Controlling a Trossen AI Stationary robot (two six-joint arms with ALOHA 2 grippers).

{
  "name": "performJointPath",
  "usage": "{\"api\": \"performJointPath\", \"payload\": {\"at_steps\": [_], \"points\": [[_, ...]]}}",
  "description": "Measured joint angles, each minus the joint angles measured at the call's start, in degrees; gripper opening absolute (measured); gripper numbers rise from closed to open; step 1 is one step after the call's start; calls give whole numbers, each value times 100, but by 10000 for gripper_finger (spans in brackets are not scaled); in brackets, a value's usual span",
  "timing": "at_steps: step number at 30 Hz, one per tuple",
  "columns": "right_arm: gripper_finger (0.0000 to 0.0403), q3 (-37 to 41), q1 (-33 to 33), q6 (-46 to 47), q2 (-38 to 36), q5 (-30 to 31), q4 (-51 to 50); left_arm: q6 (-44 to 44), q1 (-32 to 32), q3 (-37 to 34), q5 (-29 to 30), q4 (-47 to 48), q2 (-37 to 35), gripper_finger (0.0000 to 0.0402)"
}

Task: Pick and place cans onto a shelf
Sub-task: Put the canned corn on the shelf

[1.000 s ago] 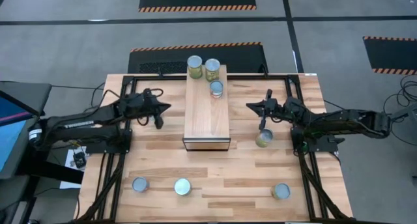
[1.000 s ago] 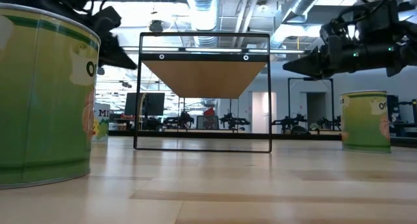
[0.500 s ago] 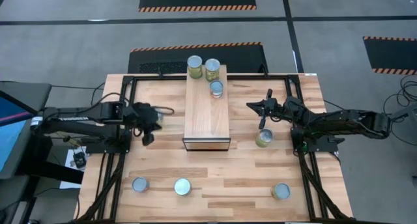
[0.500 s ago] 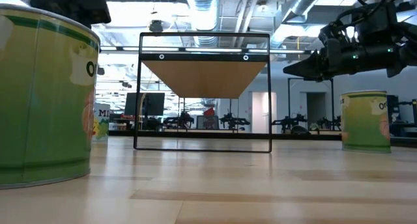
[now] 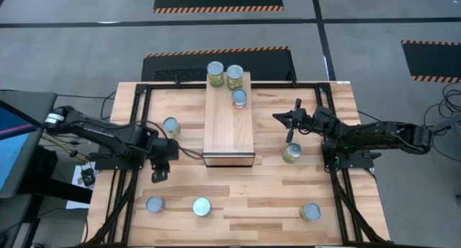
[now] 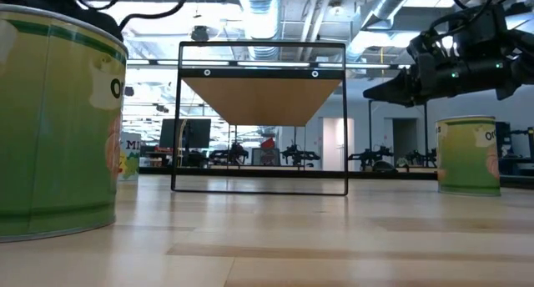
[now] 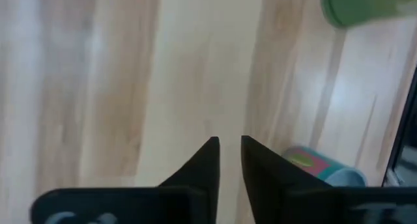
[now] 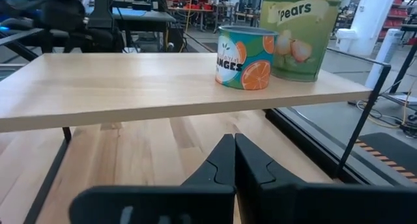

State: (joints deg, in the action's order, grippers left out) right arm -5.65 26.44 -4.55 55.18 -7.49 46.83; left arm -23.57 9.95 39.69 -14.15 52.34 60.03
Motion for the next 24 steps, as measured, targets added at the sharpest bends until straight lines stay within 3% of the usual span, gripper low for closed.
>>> {"api": "performJointPath", "payload": {"at_steps": [6, 13, 20, 24], "points": [[14, 0, -2, -44, 0, 0, -77, -181, 478, 568, -24, 195, 477, 91], [14, 0, -2, -93, 0, -2, -140, -683, 995, 1279, -62, 829, 891, 104], [15, 0, 1, -147, 0, -1, -230, -2167, 1778, 1334, -422, 1064, 977, 106], [13, 0, 2, -149, 0, -2, -234, -2764, 2329, 1243, -168, 901, 975, 106]]}}
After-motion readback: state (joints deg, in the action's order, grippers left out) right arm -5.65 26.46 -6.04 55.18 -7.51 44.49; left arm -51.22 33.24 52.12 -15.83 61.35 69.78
